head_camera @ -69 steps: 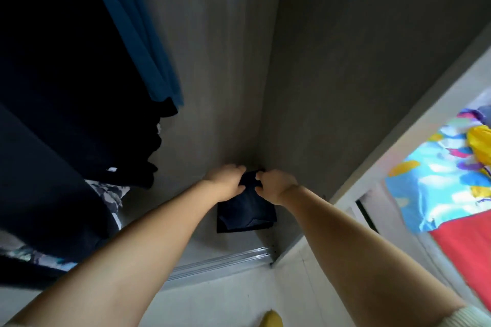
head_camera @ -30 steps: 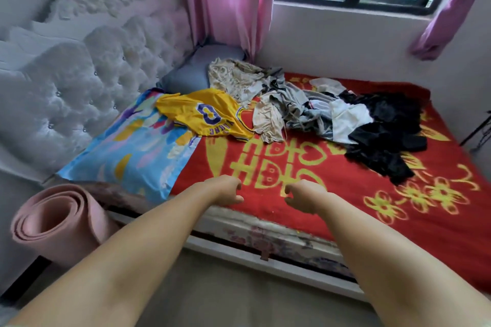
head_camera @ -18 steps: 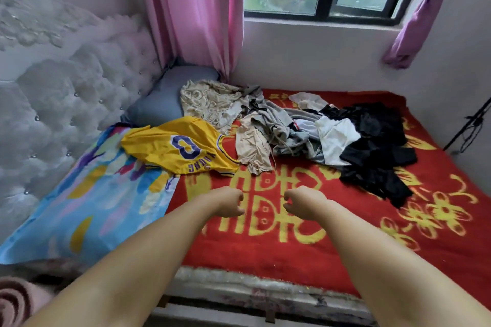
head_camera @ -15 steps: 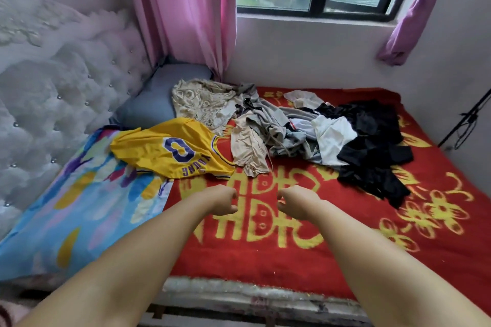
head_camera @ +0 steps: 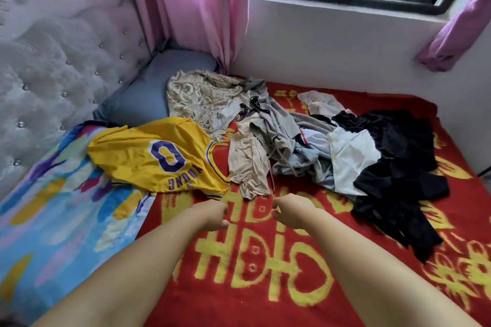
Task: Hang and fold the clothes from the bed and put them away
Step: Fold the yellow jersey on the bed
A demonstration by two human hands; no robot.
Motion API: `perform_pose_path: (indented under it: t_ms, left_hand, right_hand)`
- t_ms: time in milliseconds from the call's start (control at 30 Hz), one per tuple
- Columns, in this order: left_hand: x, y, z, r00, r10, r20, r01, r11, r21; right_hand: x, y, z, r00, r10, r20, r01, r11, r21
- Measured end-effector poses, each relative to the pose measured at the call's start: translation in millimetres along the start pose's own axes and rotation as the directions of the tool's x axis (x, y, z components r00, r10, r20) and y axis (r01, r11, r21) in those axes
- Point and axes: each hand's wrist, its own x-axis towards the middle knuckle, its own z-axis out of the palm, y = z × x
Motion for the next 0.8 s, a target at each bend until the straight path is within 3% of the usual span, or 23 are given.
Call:
perform_pose_path:
  t_ms: [167,433,667,800]
  left_hand:
    - [44,-15,8,0.998,-0.055,0.027,0.057,0.992,-0.111]
    - [133,-101,54,0.988,-0.117,0.097,0.130,0.982,-0.140]
    - [225,-196,74,0.990,-0.131,-0.060,0.129,0.991,-0.037]
    - [269,-231,82,0.975,-0.163,-0.152,0.166,0.986,0.006]
  right_hand:
    - [67,14,6,0.994,-0.053,0.091,0.057,0.998,-0.041]
    - [187,-43,59,0.972,-0.153,0.177,0.148,0.988,0.042]
    - [305,-91,112,0.991,-0.090,0.098,0.077,0.989,0.126]
    - [346,-114,134,0.990,-0.104,0.098,0.099,0.994,0.054]
